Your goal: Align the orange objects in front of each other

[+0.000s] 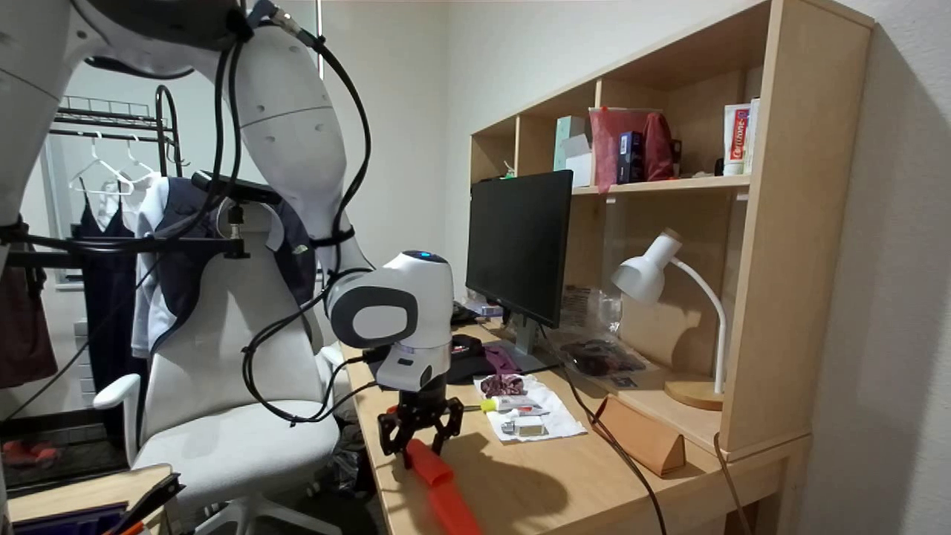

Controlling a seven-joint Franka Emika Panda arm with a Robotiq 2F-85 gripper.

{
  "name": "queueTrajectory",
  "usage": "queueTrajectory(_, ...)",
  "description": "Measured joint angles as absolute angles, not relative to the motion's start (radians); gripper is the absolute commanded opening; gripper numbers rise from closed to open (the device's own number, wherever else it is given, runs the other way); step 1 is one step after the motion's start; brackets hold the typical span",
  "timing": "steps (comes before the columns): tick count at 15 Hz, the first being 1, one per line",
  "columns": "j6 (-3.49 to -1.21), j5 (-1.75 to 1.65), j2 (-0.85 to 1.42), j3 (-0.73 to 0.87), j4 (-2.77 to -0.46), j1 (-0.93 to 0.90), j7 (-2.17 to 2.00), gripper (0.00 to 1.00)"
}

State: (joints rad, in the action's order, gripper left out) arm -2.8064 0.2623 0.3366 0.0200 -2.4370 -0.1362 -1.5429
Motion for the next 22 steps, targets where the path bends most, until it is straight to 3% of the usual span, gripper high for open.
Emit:
queueTrajectory(2,-2.809,0.269,0.332,0.018,-2.444,-0.136,-1.543,0.74)
queueTrajectory(6,-2.81,0.269,0.333,0.014,-2.451,-0.136,-1.543,0.99)
queueTrajectory(15,-2.811,0.158,0.324,0.053,-2.452,-0.183,-1.542,1.0)
queueTrajectory(22,-2.742,-0.087,0.079,0.098,-2.48,-0.211,-1.403,1.0)
